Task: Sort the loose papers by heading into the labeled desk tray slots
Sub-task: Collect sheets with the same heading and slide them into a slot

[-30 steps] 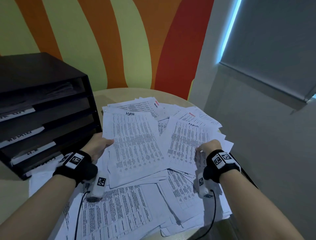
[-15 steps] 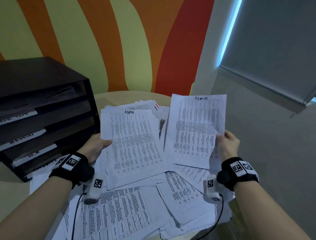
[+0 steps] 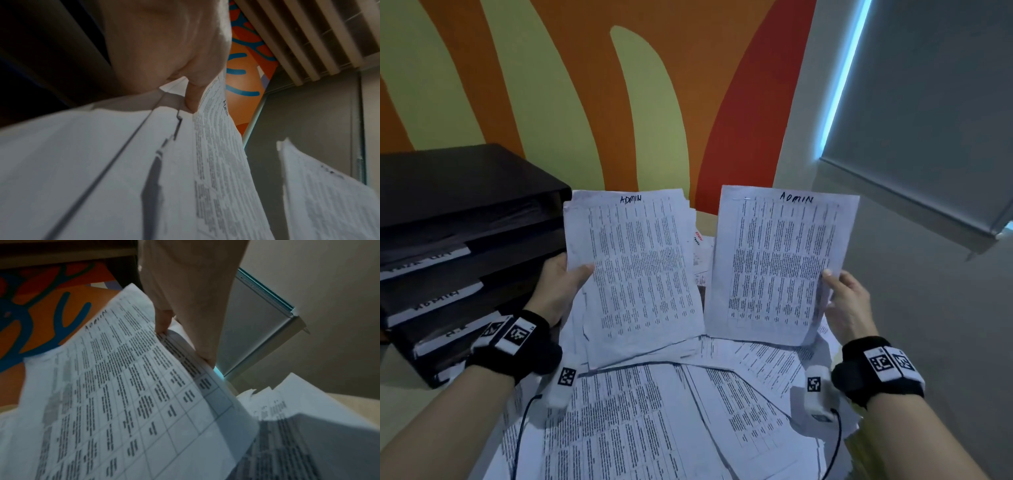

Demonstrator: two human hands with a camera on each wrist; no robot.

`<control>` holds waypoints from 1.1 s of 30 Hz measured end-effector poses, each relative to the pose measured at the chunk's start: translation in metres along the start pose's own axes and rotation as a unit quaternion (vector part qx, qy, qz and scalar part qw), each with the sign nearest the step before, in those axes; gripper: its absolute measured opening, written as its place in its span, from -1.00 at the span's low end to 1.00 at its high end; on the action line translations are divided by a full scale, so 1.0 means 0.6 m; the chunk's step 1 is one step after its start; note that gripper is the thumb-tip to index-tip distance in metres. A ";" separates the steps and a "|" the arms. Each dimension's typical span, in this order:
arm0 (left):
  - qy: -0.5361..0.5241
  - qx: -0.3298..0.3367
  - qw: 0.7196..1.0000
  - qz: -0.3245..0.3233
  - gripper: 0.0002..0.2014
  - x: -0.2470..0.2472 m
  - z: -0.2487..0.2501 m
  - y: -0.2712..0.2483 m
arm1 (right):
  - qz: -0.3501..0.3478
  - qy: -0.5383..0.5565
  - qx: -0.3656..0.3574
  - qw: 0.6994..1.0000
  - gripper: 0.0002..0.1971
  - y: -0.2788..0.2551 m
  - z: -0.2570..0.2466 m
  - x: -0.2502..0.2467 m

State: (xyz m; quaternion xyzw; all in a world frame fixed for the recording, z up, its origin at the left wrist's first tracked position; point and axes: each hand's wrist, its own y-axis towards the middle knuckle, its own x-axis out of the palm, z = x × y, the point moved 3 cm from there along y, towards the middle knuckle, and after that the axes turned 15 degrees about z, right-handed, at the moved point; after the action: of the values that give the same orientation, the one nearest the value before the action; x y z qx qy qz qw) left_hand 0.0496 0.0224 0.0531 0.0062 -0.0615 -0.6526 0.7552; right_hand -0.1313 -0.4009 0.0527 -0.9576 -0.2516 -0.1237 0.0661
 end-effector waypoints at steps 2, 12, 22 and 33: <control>-0.001 0.017 1.000 -0.015 -0.74 0.010 0.017 -0.004 | -0.028 -0.003 0.002 1.000 -0.92 -0.005 -0.004 0.016; -0.020 0.035 0.998 -0.040 -0.74 0.015 0.054 -0.012 | -0.090 -0.046 -0.155 0.983 -0.91 -0.061 -0.064 0.101; -0.040 -0.006 0.995 -0.090 -0.67 0.043 0.058 -0.041 | -0.053 -0.152 -0.144 0.976 -0.90 -0.108 -0.038 0.173; 0.007 -0.027 0.997 -0.069 -0.72 0.063 0.049 -0.056 | -0.064 -0.191 -0.132 0.970 -0.73 -0.145 0.007 0.210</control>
State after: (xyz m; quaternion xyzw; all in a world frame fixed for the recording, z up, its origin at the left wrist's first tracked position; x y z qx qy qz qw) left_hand 0.0187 -0.0175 0.0826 -0.0052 -0.0380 -0.7045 0.7087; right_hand -0.0678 -0.2661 0.0880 -0.9456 -0.3017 0.0258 -0.1187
